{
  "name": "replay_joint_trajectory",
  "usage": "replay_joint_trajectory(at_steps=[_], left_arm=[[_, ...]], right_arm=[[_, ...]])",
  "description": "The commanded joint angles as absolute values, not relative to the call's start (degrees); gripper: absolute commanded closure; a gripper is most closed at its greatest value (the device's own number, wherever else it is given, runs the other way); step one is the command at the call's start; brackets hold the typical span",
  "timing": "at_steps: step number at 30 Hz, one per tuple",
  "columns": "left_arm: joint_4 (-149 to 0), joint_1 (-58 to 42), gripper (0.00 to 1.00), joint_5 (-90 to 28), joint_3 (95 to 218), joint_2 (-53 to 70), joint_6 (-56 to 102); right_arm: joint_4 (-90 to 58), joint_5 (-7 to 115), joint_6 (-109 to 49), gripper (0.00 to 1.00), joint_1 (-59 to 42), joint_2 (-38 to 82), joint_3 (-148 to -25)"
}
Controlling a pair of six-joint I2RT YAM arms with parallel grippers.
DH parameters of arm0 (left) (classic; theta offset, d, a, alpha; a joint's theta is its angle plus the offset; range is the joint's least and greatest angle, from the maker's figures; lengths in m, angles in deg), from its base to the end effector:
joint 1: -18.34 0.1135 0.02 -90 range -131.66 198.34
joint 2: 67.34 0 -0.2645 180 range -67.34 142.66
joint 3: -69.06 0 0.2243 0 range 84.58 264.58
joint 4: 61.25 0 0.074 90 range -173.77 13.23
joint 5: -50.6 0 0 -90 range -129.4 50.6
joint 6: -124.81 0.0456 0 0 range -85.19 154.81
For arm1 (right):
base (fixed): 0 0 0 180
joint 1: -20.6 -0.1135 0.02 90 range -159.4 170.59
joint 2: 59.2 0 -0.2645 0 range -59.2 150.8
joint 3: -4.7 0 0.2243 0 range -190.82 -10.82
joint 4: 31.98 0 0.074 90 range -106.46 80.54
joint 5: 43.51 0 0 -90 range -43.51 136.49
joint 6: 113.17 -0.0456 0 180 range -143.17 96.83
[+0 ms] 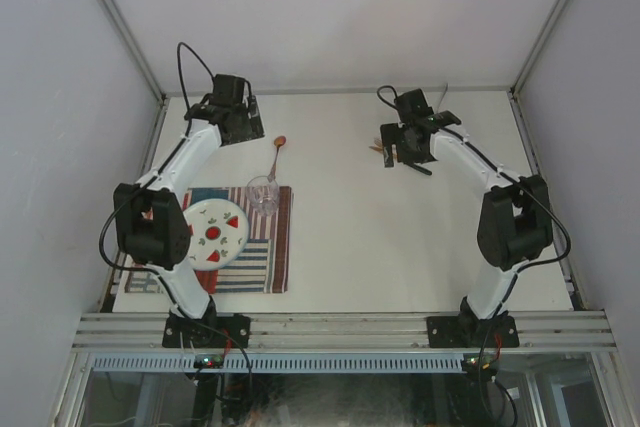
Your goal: Set the dinner table for one person
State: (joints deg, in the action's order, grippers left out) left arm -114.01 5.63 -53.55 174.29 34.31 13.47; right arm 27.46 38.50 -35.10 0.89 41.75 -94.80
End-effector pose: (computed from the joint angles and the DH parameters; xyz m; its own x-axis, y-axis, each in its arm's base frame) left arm 0.3678 -0.0715 0.2971 -0.7085 -0.2019 -0.6762 -0.2151 0.9744 -0.0656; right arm 0.3339 0.1129 0.2634 -0.8606 -0.0909 -0.5011 -0.0945 0.9954 -0.0183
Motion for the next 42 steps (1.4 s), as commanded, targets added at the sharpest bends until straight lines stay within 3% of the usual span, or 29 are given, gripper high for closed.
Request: replay_joint_trajectory(at_steps=[1,8,13,20,29,42], left_arm=[[-115.89,5.82,0.21,-51.24,172.03,29.66,13.98],[-113.61,5.78,0.21,-53.29,152.20,10.82,11.06],[-115.40,5.85,0.20,-56.09,145.05,0.82,9.55],[-117.17,5.93,0.20,-57.36,142.16,-4.33,8.19],[-120.43,5.89,0.20,-57.61,141.39,-6.43,6.08],[-126.00,5.86,0.20,-61.46,140.66,-10.64,6.33]], right_arm=[[25.28,36.44,-29.59,0.18,3.92,47.23,-100.93],[29.25,37.48,-26.10,0.19,9.17,62.61,-119.92],[28.64,40.07,-25.13,0.19,13.24,67.98,-124.99],[31.18,43.35,-29.48,0.20,21.06,73.90,-135.25],[33.90,45.72,-31.56,0.20,21.54,83.76,-149.76],[29.14,52.07,-38.71,0.17,20.69,87.47,-151.10]])
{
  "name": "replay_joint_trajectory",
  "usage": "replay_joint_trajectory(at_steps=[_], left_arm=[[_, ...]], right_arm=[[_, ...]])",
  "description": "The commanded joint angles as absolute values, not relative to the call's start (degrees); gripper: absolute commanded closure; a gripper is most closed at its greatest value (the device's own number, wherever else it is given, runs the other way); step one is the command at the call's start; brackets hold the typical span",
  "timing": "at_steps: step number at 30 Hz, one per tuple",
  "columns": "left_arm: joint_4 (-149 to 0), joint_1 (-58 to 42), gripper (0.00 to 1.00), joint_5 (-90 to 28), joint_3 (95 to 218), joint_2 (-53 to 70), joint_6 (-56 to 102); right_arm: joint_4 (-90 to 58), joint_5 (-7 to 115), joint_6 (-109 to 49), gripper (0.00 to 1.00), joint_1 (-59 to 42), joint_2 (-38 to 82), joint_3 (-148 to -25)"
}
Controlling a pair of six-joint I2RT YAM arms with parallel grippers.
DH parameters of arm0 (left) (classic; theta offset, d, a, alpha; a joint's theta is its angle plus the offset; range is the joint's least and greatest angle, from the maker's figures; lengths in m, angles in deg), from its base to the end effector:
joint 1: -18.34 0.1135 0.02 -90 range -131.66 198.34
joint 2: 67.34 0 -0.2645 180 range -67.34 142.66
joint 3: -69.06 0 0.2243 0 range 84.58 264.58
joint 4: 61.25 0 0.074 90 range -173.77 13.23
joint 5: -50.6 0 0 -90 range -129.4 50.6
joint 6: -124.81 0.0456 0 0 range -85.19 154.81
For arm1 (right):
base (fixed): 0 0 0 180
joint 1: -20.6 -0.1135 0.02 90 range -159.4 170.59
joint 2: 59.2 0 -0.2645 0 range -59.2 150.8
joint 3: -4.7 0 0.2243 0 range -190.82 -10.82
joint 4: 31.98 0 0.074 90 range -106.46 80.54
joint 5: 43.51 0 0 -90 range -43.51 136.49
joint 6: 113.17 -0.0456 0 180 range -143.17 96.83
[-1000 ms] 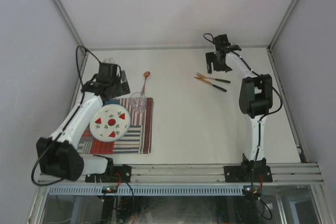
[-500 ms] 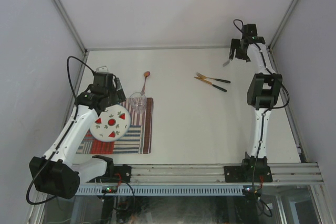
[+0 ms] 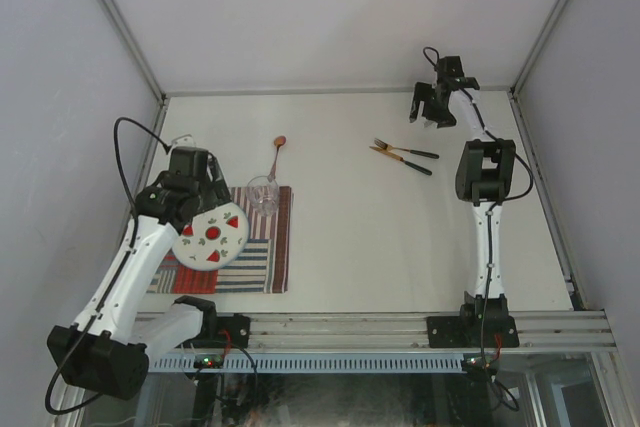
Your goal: Set the dinner table for one person
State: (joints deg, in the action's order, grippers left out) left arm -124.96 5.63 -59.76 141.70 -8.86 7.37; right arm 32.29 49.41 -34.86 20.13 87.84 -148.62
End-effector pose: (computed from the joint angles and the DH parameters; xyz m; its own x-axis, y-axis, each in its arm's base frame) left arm 0.1742 -0.0230 0.3050 -0.6524 -0.2957 -0.6978 -0.3544 0.9329 -0.0640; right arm 0.5282 0.0067 0.1806 -0.8375 0.1955 -0.5103 0.1373 0.9791 0.1497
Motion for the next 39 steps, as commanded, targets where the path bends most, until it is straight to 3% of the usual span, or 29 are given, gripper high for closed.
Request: replay_joint_trajectory(at_steps=[1,15,20,22,24,26,39], left_arm=[[-126.39,5.88,0.20,-61.52,140.66,-10.58,6.07],[-130.84,5.88,0.20,-63.20,140.50,-13.38,4.63],[-131.23,5.89,0.20,-63.32,141.29,-12.96,4.12],[-131.26,5.93,0.20,-63.30,141.08,-13.05,3.83],[-131.01,5.86,0.20,-63.01,140.48,-13.23,3.51],[-130.69,5.91,0.20,-62.80,139.93,-13.38,3.19],[-124.70,5.88,0.20,-61.18,138.15,-10.09,3.58]], right_arm=[[28.80,52.26,-38.73,0.17,20.79,87.82,-151.21],[26.25,61.84,-47.07,0.21,24.62,91.22,-153.08],[25.46,65.97,-50.60,0.35,26.33,92.76,-153.03],[25.40,66.18,-50.57,0.49,26.31,92.76,-152.89],[25.53,66.49,-50.53,0.68,26.45,92.76,-152.70],[25.64,66.72,-50.43,0.97,26.44,92.69,-152.36],[28.66,69.12,-40.81,1.00,17.83,83.94,-144.02]])
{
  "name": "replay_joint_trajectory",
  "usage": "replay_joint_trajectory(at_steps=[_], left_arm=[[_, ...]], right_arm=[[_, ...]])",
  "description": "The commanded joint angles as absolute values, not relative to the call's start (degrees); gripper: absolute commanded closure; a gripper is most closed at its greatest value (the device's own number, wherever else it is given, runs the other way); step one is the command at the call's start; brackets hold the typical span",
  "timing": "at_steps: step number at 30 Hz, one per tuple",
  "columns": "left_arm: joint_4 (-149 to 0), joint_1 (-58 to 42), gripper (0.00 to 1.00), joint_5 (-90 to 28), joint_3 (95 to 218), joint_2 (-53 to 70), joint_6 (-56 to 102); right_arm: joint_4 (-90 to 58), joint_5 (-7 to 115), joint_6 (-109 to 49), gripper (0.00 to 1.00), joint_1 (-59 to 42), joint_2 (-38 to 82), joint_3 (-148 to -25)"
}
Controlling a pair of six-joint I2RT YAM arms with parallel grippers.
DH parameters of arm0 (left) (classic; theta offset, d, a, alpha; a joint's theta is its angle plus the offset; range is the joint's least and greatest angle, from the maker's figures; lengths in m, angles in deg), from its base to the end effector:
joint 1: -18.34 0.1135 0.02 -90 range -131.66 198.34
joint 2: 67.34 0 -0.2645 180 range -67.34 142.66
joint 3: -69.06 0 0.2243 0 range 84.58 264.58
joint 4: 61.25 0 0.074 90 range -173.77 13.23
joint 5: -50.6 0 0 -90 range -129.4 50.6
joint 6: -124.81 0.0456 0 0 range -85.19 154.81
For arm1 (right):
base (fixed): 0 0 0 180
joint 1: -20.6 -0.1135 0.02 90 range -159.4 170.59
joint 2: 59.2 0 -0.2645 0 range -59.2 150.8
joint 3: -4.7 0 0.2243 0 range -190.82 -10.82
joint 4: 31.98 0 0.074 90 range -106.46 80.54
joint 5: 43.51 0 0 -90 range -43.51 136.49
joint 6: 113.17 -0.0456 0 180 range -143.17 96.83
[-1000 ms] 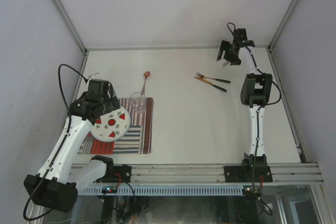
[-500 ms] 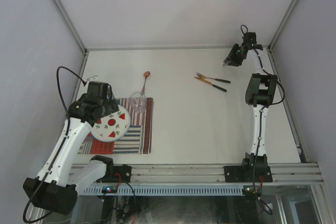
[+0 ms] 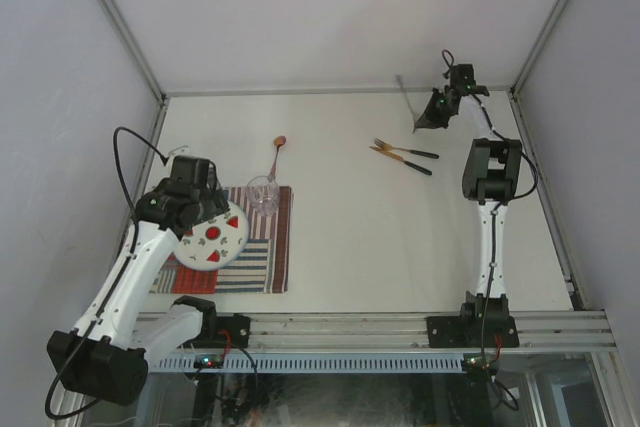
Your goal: Set the dinner table for one person
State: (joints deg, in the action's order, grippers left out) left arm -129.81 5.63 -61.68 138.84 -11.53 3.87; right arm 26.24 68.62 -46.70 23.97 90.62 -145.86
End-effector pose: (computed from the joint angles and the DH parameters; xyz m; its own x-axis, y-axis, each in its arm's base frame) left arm 0.1563 -0.0175 0.2917 -0.6764 -0.3351 -0.6558 -0.4180 0.9079 -0.0329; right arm 0.5355 -0.0143 0.1514 -0.8307 0.4194 -0.3661 0.2006 0.8390 0.5059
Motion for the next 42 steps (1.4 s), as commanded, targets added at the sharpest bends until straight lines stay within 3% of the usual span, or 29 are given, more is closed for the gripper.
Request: replay_joint_trajectory(at_steps=[1,12,35,42], left_arm=[[-124.05,5.91,0.20,-60.93,138.23,-9.45,3.61],[-120.20,5.86,0.20,-59.03,137.52,-7.05,1.92],[-117.15,5.91,0.21,-61.06,135.69,-7.12,2.26],[-118.10,5.87,0.22,-61.02,137.74,-7.51,3.86]], right_arm=[[29.20,68.72,-40.04,1.00,16.57,82.37,-143.22],[32.18,71.85,-37.45,1.00,8.98,77.15,-139.03],[31.70,77.17,-38.16,1.00,-1.11,54.93,-103.31],[32.98,74.27,-34.99,1.00,-0.93,54.17,-95.73]])
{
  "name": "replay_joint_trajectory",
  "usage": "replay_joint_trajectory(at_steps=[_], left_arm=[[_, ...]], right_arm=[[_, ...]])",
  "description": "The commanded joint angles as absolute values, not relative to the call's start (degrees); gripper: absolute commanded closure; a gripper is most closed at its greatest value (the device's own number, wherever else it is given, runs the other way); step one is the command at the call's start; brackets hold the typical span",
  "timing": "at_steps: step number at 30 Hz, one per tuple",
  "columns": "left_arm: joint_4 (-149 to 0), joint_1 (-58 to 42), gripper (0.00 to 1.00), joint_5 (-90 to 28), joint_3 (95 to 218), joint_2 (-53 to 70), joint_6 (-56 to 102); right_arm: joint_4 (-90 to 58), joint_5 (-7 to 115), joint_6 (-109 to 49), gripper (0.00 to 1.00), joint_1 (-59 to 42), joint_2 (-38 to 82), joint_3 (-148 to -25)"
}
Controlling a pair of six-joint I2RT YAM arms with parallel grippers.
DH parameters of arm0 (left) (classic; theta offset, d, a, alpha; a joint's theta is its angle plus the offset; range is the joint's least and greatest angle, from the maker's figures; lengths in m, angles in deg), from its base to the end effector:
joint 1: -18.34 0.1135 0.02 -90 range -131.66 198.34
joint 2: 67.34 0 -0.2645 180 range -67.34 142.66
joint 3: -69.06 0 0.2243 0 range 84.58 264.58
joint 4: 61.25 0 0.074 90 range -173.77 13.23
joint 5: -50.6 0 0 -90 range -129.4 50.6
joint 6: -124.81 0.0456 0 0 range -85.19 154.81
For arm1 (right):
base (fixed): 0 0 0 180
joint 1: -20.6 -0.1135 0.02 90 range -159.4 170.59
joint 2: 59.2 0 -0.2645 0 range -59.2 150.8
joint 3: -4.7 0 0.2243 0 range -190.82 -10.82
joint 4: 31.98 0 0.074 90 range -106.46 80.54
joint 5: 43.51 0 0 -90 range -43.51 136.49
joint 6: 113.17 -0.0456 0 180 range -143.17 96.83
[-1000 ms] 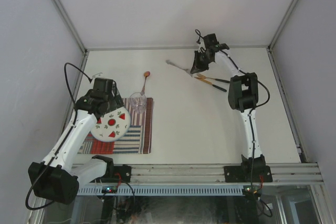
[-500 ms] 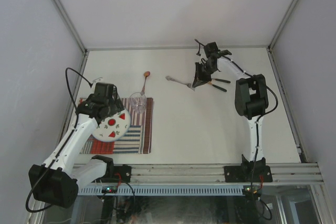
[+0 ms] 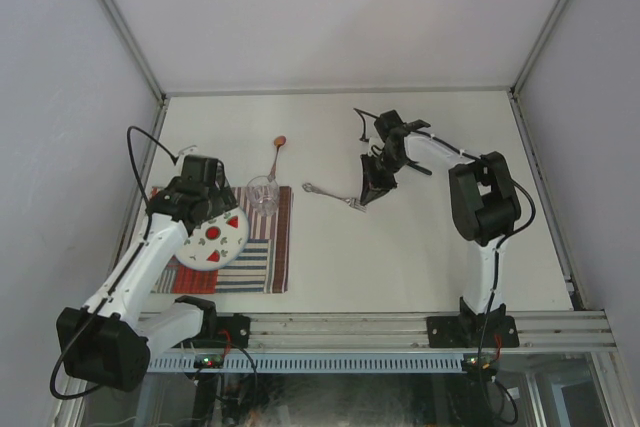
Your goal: Set the dinner table for one person
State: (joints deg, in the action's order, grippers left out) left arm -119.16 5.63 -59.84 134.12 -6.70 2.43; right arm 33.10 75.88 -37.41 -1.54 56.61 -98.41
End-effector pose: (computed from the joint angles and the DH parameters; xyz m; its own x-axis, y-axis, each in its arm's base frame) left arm 0.1824 -0.0248 0.2675 -0.6640 -0.3647 -0.6528 -0.4170 0.9053 -0.0816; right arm 0.3417 0.1632 0.1911 -0.9819 -0.1681 -0.0872 -0.1889 0.8349 0.5170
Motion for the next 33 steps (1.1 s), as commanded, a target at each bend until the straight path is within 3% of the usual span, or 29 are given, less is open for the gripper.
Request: replay_joint_trajectory(at_steps=[1,11,24,31,33], left_arm=[[-118.23,5.89,0.22,-60.63,138.54,-7.71,5.08],[-117.21,5.52,0.22,-44.90,150.41,-3.27,14.21],[-113.30,-4.00,0.22,-38.94,160.63,9.17,15.70],[-113.81,-8.29,0.23,-41.53,166.59,16.33,16.99],[-113.23,-8.35,0.22,-41.61,166.79,17.30,16.65]], right_arm=[[32.58,73.99,-34.98,1.00,-0.67,54.04,-94.90],[30.38,71.14,-35.37,1.00,0.18,56.69,-95.61],[30.76,67.07,-36.42,1.00,2.97,56.60,-94.53],[30.55,67.23,-37.11,1.00,2.42,56.64,-94.71],[30.51,67.44,-36.95,0.96,2.40,56.69,-94.75]])
